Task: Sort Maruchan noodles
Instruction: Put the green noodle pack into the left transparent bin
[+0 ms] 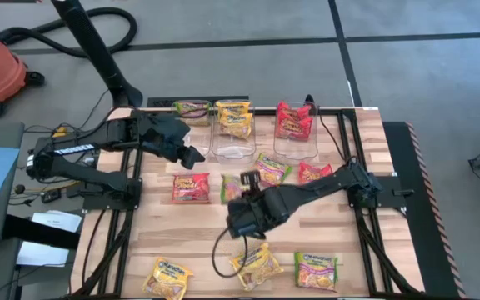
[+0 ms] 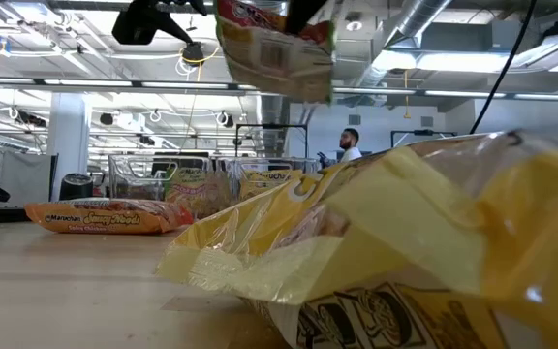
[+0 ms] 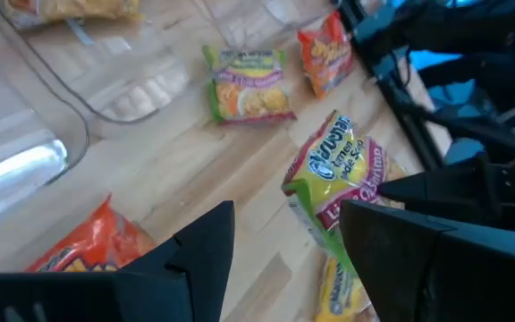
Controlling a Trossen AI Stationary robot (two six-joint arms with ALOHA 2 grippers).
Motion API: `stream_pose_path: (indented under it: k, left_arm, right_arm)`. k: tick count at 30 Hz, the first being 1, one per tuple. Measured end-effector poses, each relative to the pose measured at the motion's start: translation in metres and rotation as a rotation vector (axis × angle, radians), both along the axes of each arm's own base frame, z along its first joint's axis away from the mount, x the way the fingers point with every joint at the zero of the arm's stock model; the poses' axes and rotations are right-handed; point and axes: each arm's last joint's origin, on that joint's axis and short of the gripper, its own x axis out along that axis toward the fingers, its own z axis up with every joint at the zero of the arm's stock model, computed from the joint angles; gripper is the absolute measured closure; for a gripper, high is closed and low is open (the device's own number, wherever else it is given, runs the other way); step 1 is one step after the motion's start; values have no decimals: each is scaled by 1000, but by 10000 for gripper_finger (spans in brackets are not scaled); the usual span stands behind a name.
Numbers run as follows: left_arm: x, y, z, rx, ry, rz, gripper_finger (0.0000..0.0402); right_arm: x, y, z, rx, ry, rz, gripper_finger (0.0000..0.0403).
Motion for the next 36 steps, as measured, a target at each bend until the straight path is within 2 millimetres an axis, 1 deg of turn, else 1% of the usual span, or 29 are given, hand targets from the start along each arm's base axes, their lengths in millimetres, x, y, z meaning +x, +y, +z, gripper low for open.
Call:
stream_pose_path:
  k: [5,9,12,20,24,28,36]
  left_arm:
    - [1,12,6,-22,-80,13,211]
    - [1,16,8,-57,-117,-33,211]
    - [1,19,8,-69,-117,-21,211]
    - [-2,27,8,-104,-122,42,211]
    - [-2,28,8,-105,-122,47,211]
    - [-2,28,8,-104,-122,45,211]
    - [-2,27,8,-132,-121,17,211]
  right_arm:
    - [9,-19,16,-47,-67,0,400]
    - [13,-27,21,-118,-73,18,400]
    - [14,-31,22,-183,-62,25,400]
    - [17,-31,25,-271,-85,21,400]
    - [19,-31,28,-316,-111,14,400]
    - [22,-30,30,-322,-143,11,401]
    - [25,-19,35,-373,-185,48,402]
